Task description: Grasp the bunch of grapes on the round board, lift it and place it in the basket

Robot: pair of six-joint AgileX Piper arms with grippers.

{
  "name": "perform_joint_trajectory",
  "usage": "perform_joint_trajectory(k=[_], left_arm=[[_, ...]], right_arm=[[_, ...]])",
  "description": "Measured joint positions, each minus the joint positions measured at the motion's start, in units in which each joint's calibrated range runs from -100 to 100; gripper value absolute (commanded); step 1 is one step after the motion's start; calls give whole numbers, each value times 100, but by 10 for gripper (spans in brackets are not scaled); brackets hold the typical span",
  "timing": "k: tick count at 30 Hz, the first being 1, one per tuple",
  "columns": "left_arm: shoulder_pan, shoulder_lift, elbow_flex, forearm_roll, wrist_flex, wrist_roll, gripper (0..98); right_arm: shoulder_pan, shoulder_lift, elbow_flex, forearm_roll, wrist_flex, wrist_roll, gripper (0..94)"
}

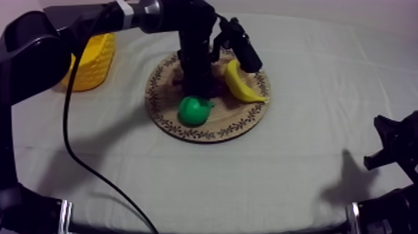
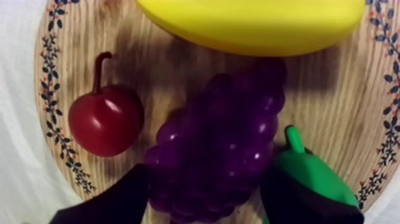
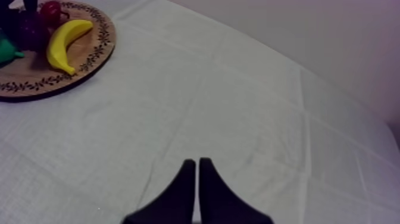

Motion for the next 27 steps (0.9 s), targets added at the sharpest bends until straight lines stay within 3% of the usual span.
perform_joint_trajectory(k=[14, 27], left_arm=[[19, 116, -101, -63, 53, 4, 687], [58, 149, -58, -113, -27, 27, 522]], right_arm=[[0, 0, 0, 0, 0, -12, 3], [0, 0, 0, 0, 0, -14, 3]])
